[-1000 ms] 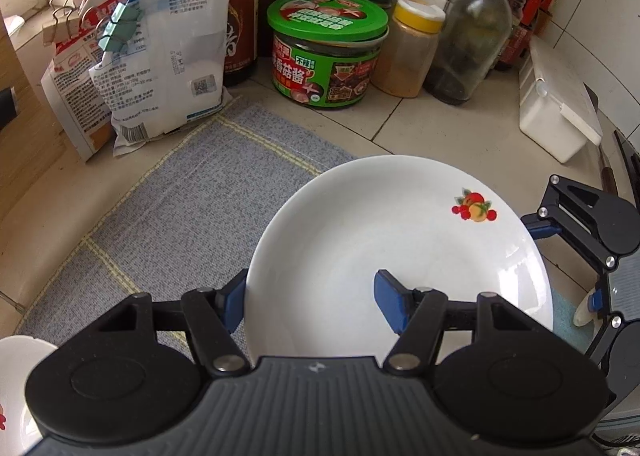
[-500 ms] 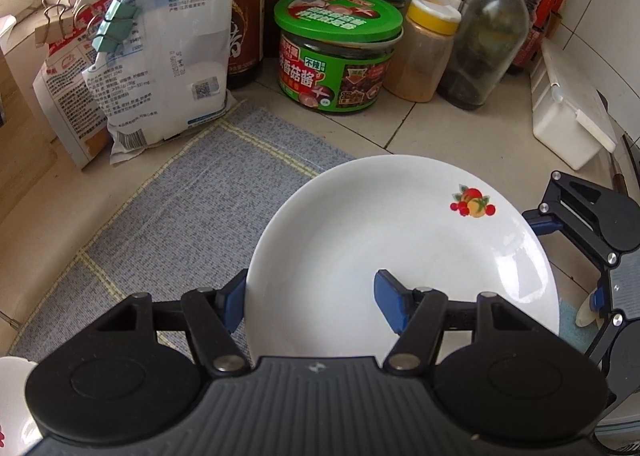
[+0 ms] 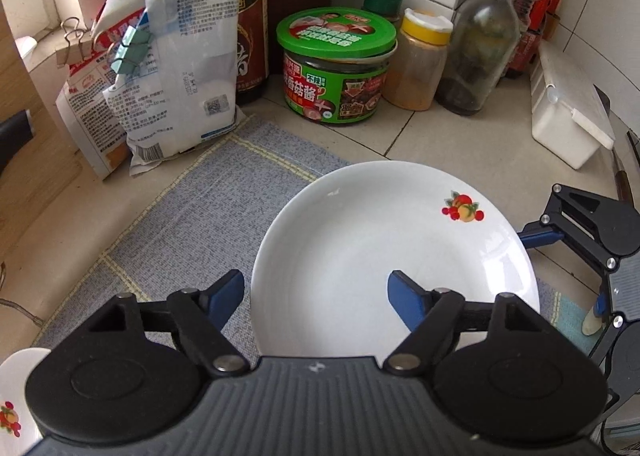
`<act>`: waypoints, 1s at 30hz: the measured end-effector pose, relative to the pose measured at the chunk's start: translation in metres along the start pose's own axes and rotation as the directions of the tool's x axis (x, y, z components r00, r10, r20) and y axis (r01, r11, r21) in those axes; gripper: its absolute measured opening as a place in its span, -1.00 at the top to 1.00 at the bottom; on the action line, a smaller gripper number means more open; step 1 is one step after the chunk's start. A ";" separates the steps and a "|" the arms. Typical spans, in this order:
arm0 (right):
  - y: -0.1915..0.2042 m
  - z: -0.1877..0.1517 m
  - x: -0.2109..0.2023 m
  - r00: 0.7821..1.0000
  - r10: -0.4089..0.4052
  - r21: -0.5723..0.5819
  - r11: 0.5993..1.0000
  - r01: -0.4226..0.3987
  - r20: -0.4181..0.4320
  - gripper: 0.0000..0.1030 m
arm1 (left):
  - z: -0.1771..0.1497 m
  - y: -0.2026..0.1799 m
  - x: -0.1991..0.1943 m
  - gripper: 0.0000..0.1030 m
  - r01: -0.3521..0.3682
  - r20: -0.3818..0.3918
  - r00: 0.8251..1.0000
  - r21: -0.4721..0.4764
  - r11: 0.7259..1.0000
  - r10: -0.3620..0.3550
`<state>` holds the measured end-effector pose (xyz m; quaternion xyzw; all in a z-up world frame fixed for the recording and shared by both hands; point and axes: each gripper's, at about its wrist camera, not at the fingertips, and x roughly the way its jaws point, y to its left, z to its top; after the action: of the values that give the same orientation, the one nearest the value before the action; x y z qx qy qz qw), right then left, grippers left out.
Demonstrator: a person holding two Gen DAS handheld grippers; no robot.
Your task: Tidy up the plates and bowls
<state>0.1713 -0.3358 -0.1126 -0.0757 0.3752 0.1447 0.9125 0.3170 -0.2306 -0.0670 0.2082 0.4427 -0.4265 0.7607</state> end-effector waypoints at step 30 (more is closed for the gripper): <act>0.111 0.000 -0.038 0.993 0.119 0.144 0.982 -0.119 0.009 -1.00 | -0.223 -0.079 -0.189 -0.83 -0.349 0.162 0.887 -0.379 0.857 0.432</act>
<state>0.1100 -0.2386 -0.0887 0.0130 0.3884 0.1716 0.9053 0.0946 -0.0314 -0.0171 0.1066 0.3618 -0.2014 0.9040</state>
